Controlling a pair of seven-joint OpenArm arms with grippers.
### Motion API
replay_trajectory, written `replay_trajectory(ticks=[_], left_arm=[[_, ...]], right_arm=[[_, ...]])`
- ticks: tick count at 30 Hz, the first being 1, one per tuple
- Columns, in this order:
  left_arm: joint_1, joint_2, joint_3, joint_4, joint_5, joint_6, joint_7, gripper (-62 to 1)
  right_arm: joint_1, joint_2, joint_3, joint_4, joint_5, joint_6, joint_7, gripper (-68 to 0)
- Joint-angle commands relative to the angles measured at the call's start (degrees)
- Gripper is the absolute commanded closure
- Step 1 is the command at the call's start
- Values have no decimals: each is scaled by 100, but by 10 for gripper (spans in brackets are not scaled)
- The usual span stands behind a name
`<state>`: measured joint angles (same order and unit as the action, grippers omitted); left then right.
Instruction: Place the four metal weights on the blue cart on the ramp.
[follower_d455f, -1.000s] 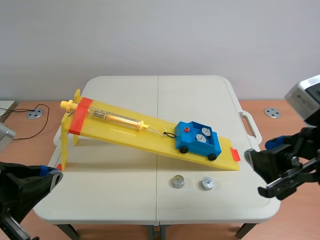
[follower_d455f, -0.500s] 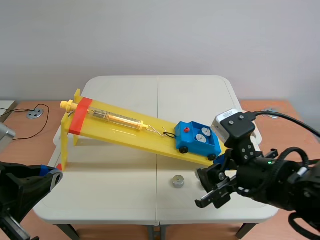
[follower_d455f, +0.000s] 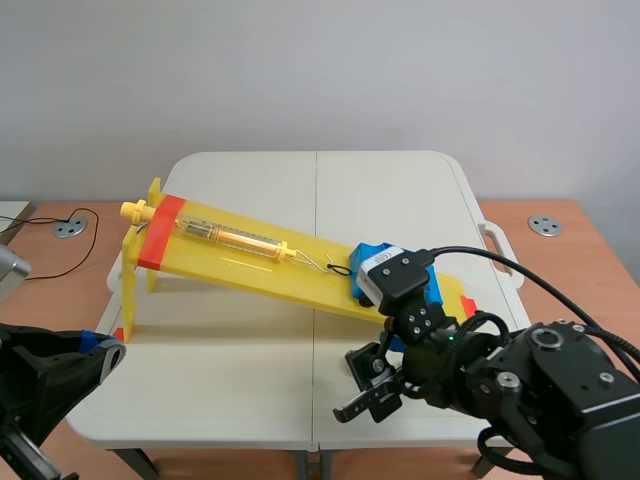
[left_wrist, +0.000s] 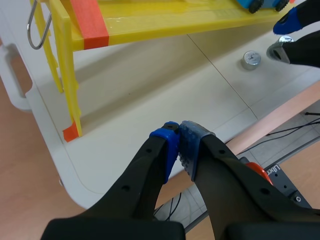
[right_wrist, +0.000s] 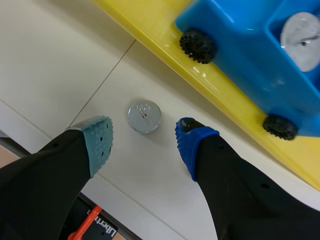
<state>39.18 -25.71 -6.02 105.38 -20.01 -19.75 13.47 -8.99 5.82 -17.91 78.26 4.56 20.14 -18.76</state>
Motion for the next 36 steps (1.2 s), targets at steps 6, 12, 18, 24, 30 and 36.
replay_trajectory(ticks=[6,12,18,24,30,36], left_arm=[[-129,125,-76,404,-422,-103,-592,-36],[-129,125,-76,404,-422,-103,-592,-36],[-129,125,-76,404,-422,-103,-592,-36],[-129,125,-76,404,-422,-103,-592,-36],[-129,125,-76,404,-422,-103,-592,-36],[-129,125,-76,404,-422,-103,-592,-36]], right_arm=[[745,-201,-76,-72,52,-262,1019,-290],[822,-267,-208,-286,52,-284,1060,-263],[822,-267,-243,-474,52,-286,1064,-253],[822,-264,-243,-660,52,-284,1165,-214],[822,-264,-243,-675,52,-284,1163,-175],[822,-264,-243,-678,52,-310,1113,-80]])
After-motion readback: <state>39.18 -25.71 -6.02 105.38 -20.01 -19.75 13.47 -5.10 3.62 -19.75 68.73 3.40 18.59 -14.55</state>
